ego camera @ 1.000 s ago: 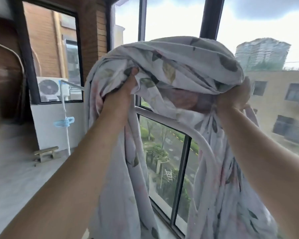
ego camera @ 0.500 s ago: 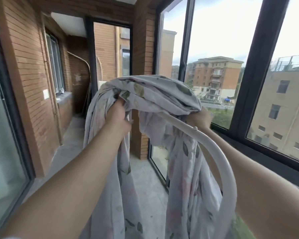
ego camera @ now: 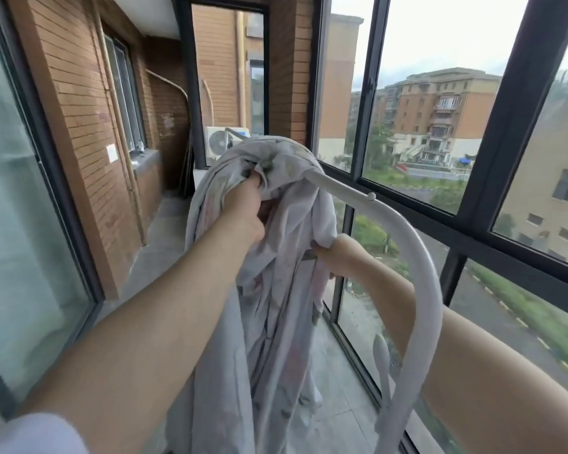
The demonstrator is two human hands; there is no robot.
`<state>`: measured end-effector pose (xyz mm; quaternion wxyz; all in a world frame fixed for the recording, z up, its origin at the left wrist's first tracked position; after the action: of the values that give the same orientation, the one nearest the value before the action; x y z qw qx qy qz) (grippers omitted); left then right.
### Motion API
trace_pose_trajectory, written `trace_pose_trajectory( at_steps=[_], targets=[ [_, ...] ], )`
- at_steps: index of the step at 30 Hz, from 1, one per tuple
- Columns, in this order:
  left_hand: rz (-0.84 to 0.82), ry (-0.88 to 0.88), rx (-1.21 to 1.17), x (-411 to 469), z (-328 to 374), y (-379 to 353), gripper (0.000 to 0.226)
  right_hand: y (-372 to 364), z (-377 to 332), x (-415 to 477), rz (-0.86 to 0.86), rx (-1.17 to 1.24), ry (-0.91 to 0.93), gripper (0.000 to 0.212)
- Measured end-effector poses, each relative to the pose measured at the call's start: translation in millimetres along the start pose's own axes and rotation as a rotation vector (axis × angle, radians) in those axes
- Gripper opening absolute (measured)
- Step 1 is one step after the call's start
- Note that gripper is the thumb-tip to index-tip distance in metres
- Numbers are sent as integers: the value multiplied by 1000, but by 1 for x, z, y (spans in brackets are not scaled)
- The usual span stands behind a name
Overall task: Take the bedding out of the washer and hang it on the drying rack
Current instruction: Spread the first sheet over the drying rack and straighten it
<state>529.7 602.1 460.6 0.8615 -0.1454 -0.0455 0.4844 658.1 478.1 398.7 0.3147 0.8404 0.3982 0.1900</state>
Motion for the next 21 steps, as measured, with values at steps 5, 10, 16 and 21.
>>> trace_pose_trajectory(
  at_steps=[5,10,16,21],
  targets=[
    [17,-59,108,-10,20,-14,59,16,-19,-11,119,247,87,15],
    [-56,-34,213,-24,5,-14,60,16,-10,-20,21,243,14,15],
    [-156,99,509,-35,-3,-2,91,35,-20,-14,-88,326,33,14],
    [-170,-48,929,-66,24,5,50,66,-43,-9,-24,680,51,20]
  ],
)
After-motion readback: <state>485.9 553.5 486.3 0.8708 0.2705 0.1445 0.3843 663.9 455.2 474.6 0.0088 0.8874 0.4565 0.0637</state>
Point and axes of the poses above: each hand's wrist, its own x-axis towards the middle knuckle, its own y-axis out of the back of the hand, z = x × y, the point moved 1 cm from there along x, towards the middle knuckle, and after that the axes turned 8 degrees about x, right-handed, at the moved point
